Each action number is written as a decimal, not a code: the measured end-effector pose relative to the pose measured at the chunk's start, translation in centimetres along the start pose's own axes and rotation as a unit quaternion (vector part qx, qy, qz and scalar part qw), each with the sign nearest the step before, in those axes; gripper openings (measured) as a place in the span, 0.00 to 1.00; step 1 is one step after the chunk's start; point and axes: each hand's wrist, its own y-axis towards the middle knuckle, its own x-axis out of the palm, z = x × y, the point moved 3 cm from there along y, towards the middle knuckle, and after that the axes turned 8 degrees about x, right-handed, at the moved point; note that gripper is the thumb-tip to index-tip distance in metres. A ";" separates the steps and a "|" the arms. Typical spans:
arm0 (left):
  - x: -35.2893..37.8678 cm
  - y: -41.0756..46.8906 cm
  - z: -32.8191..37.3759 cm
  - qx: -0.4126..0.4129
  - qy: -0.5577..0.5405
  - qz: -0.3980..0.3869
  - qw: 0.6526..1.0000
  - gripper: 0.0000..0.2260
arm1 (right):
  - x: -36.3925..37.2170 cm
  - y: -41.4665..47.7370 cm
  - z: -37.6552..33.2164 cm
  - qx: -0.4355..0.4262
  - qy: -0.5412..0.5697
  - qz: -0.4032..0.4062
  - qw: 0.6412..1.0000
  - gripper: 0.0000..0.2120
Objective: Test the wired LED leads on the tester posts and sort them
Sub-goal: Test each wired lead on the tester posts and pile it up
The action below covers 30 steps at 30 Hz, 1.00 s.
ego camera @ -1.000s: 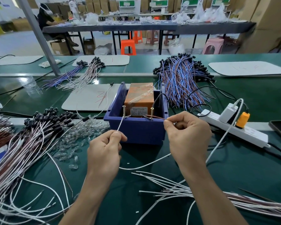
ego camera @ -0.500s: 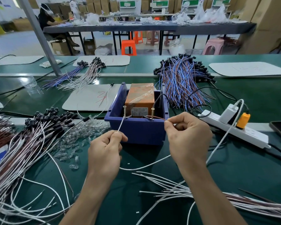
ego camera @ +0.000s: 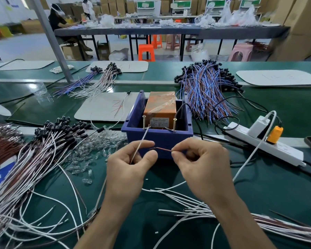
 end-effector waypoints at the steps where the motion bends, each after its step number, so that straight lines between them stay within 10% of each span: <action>1: 0.1 0.0 -0.1 0.001 0.007 -0.002 1.000 0.06 | 0.1 -0.1 0.0 0.002 0.000 -0.007 1.000 0.05; 27: -0.1 0.1 -1.0 -0.010 0.049 -0.005 0.999 0.01 | 0.2 0.1 0.6 0.024 0.029 -0.047 0.998 0.03; 30: -0.3 0.2 -1.0 -0.044 -0.039 0.024 0.998 0.12 | -0.4 0.6 1.1 0.043 0.035 -0.002 0.998 0.05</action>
